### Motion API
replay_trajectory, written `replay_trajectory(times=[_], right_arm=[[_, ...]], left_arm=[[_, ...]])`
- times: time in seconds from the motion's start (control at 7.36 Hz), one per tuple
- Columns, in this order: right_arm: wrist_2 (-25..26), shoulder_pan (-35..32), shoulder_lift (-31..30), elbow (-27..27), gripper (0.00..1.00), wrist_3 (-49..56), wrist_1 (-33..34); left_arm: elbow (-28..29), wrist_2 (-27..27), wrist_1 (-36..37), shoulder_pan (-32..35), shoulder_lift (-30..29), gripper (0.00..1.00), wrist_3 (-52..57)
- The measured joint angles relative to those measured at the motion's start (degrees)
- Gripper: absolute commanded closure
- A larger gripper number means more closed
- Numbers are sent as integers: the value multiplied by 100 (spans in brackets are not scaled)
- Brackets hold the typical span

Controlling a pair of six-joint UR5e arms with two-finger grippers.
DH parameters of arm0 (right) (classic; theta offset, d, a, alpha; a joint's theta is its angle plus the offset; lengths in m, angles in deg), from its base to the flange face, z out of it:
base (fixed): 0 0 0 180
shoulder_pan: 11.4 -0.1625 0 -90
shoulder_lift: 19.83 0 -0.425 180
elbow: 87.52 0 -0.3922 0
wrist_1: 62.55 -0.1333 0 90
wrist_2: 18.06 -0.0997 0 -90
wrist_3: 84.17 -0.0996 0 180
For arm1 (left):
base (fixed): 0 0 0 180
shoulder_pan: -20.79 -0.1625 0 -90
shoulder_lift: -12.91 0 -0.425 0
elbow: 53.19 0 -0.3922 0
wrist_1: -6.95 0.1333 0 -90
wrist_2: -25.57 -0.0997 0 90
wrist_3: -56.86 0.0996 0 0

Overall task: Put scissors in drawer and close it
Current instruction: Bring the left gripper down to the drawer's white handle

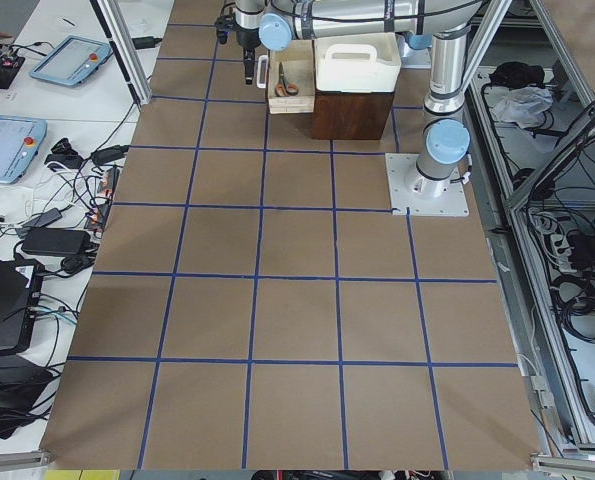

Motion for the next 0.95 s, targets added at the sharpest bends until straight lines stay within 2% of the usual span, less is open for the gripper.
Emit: replay_trajectory(times=[0.41, 0.95], right_arm=[[-21, 7, 150, 183, 0, -67, 40], [-30, 107, 375, 484, 0, -115, -16]], left_arm=[[104, 1, 498, 337, -679, 0, -393], [329, 22, 544, 538, -1269, 0, -810]])
